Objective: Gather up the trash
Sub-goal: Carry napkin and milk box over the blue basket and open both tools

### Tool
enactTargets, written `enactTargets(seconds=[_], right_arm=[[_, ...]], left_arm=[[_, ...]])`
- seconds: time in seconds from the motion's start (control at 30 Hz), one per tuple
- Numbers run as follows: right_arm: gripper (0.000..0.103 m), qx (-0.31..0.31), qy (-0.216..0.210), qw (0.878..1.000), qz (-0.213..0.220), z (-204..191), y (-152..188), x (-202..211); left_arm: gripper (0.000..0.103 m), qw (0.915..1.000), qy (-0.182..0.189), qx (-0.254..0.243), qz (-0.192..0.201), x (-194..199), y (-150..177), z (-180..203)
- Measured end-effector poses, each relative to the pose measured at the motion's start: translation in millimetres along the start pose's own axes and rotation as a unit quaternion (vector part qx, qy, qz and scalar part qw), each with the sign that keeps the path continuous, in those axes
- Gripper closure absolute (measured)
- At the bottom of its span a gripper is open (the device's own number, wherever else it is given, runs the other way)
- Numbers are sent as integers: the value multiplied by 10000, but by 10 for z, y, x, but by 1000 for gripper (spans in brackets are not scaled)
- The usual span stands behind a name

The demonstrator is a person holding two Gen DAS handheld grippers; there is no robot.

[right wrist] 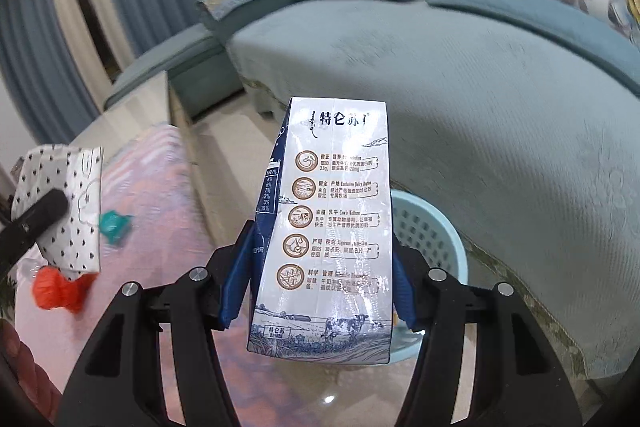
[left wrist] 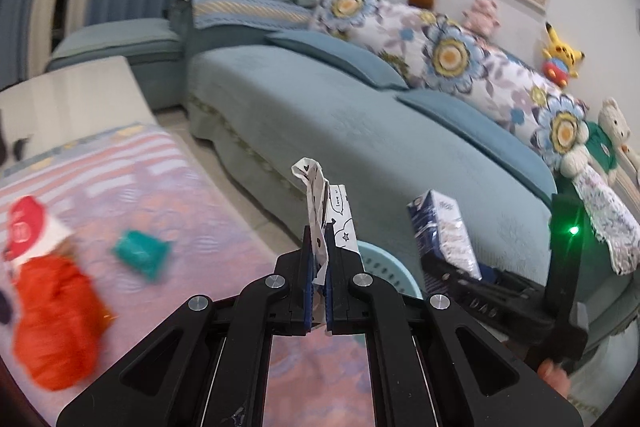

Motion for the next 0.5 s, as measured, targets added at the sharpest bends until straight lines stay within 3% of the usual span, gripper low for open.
enactTargets(seconds=[0.23,0.4,0.5], right_arm=[[47,-602,184,9950,-771,480,54,-623],[47,-755,201,9917,-1018,593,73,-878],[46,-834,199,9899,-1132,622,71,-979]], left_arm=[[101,9977,225,-51,-641,-742,-18,139],[100,9957,263,-180,-872,-1027,52,182],[90,9955,259,-201,-887,-1088,56,189]])
Point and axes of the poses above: each gripper's, at about its wrist camera, not at the fingertips, and x roughly against the way its jaws point, z to its right, y to its underside, the point moved 2 cm from there along -x, roughly the way its jaws point, and after that the axes turned 14 degrees about -z, right-handed, at the moved point
